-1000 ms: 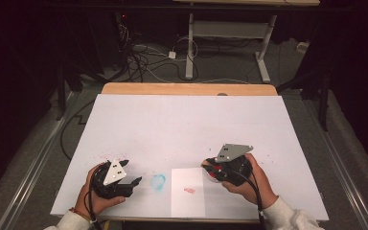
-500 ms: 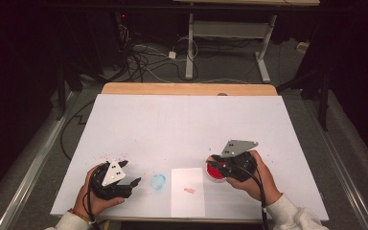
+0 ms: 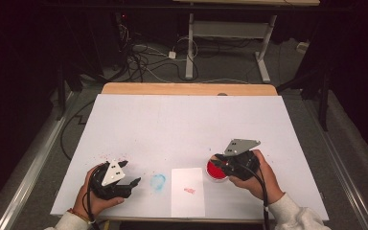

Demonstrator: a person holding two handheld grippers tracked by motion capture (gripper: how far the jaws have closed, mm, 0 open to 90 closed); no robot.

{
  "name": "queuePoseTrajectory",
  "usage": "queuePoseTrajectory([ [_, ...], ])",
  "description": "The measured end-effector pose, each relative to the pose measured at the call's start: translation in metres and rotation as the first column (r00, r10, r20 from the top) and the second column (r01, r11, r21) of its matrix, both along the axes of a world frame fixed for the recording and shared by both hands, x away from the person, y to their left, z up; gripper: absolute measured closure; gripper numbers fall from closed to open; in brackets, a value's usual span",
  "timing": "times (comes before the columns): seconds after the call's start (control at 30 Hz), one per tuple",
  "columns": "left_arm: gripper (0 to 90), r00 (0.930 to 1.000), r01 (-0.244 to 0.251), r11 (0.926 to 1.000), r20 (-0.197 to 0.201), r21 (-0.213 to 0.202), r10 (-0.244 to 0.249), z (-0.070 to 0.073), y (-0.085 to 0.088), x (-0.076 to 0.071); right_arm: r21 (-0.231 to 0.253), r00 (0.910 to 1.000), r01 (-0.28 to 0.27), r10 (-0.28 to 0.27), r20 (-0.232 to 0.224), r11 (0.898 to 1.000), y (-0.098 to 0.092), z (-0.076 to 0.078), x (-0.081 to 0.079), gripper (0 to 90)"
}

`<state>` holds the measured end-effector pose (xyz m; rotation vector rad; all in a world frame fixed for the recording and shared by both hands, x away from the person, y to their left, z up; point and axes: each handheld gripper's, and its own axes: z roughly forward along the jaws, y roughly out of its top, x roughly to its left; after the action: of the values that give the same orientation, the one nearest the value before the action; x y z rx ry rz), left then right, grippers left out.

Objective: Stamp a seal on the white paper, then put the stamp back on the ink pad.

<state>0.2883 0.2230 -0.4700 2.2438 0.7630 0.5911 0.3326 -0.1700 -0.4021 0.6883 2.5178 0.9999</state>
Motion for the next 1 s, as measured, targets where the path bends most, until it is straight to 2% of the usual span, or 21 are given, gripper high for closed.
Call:
queuePoseTrajectory([
  [0.37,26.3,1.0000,-0.008,1.0000,0.003,0.003,0.008,0.000,0.002,-0.003,-0.040,0.9997,0.015,-0.016,-0.017,0.999,-0.002,-0.010,0.005,75.6],
  [0.73,26.3,1.0000,-0.009,0.9999,0.002,0.014,0.009,0.000,0.001,-0.004,-0.096,0.9984,0.023,-0.028,-0.049,0.995,-0.002,-0.028,0.012,75.5],
  [1.0,26.3,1.0000,-0.006,0.9998,0.006,0.017,0.006,0.001,-0.001,-0.005,-0.110,0.9955,0.043,-0.052,-0.079,0.993,-0.006,-0.041,0.017,75.4],
])
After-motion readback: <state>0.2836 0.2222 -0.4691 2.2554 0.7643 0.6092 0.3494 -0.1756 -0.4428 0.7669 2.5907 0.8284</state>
